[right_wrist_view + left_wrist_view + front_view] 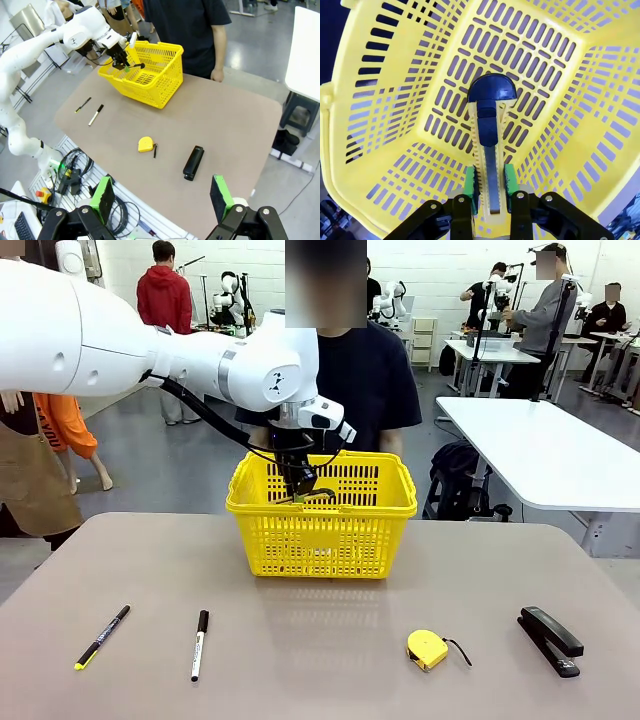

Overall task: Place the items the person wants into the basket.
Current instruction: Pick up the item the person points to and place it in the Market Basket.

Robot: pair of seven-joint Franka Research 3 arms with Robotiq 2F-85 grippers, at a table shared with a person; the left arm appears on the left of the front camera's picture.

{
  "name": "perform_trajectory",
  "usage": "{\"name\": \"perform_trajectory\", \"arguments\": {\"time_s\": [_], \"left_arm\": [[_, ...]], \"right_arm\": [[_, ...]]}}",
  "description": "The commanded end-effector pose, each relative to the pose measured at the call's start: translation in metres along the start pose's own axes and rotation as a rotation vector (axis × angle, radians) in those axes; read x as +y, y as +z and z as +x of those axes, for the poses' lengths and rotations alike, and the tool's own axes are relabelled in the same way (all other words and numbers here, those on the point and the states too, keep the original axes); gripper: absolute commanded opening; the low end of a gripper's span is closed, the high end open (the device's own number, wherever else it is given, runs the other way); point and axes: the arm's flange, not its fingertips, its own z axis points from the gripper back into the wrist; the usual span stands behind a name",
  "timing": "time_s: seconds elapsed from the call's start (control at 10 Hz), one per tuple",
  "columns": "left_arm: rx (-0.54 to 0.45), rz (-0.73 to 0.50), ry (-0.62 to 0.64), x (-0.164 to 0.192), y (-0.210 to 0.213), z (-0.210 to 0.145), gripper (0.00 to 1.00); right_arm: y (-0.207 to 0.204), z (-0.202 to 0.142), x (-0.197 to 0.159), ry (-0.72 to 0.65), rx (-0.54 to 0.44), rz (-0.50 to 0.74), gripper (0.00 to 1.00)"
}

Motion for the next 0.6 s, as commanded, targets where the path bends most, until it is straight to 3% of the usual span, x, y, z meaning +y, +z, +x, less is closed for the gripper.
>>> {"name": "perform_trajectory", "arguments": {"time_s": [0.0, 0.1, 0.2, 0.3, 0.5], "left_arm": [[-0.004, -0.008, -0.033, 0.0016, 0.0079, 0.0004, 0.86], [-0.005, -0.003, -0.036, 0.0010, 0.0089, 0.0001, 1.00], [0.001, -0.001, -0.037, 0.0008, 0.0084, 0.0000, 0.89], [0.002, 0.000, -0.036, 0.0009, 0.0084, 0.0001, 1.00], [0.003, 0.002, -0.035, 0.0008, 0.0087, -0.0005, 1.00]], "right_arm": [[-0.0045, 0.0009, -0.0011, 0.004, -0.019, 0.005, 1.00], [-0.0045, 0.0009, -0.0011, 0.004, -0.019, 0.005, 1.00], [-0.0045, 0.0009, -0.0011, 0.004, -0.019, 0.005, 1.00], [-0.0045, 0.0009, -0.0011, 0.004, -0.019, 0.005, 1.00], [-0.0045, 0.0009, -0.0011, 0.004, -0.019, 0.005, 1.00]]}}
